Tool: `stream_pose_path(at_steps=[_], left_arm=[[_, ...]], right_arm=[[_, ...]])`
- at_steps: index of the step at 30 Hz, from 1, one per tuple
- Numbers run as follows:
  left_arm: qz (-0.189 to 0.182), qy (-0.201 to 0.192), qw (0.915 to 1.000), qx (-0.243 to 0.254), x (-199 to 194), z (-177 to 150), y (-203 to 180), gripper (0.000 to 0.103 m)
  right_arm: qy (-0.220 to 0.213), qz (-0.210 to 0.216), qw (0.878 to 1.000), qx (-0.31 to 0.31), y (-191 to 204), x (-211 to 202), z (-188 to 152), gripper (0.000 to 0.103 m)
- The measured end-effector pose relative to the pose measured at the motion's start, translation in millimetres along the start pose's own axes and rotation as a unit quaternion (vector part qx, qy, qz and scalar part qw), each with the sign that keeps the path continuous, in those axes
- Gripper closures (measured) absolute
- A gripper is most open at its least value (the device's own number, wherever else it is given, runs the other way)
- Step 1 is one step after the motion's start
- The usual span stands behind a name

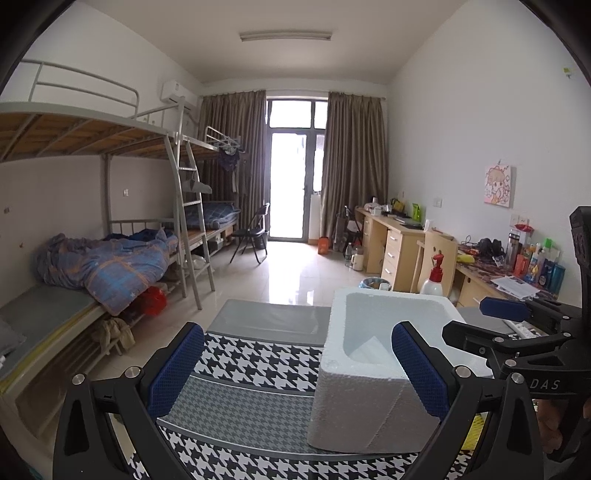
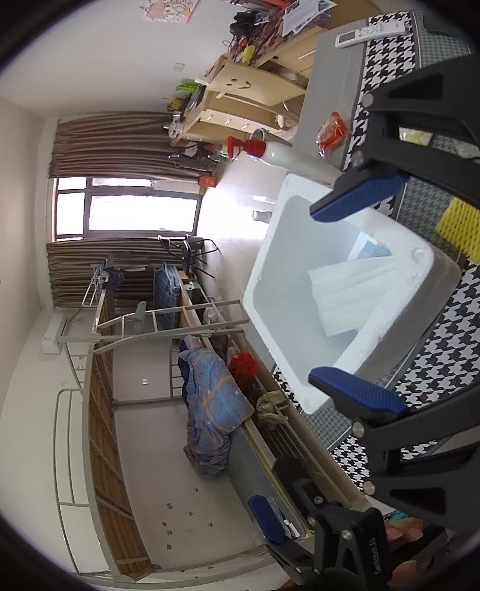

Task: Organize soft objects
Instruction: 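Move both tools back over the table toward the grey sock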

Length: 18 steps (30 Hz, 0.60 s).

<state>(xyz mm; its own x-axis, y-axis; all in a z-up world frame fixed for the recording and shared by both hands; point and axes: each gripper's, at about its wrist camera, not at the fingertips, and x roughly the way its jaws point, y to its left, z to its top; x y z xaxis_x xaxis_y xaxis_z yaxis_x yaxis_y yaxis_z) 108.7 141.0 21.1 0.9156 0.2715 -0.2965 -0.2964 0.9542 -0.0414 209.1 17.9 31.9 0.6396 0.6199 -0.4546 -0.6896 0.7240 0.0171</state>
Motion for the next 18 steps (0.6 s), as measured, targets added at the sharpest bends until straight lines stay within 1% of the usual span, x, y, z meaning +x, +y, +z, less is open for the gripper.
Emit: stream_pose_path(at_steps=[4,8,18], left_arm=[[-0.002,-0.003,1.0000,0.000,-6,1,-2,0.001],[-0.005,-0.007,1.0000,0.004,-12,1,-8,0.001],[-0.022,-0.010,0.9995,0.020,-25,0,-30,0.001]], right_arm=[[-0.011,-0.002,1.000,-0.001,0,-11,-2,0.018],[-0.021,-0.006,1.000,-0.002,-1,-20,-5,0.015],[-0.038,-0.017,0.999,0.005,-11,-44,-15,0.014]])
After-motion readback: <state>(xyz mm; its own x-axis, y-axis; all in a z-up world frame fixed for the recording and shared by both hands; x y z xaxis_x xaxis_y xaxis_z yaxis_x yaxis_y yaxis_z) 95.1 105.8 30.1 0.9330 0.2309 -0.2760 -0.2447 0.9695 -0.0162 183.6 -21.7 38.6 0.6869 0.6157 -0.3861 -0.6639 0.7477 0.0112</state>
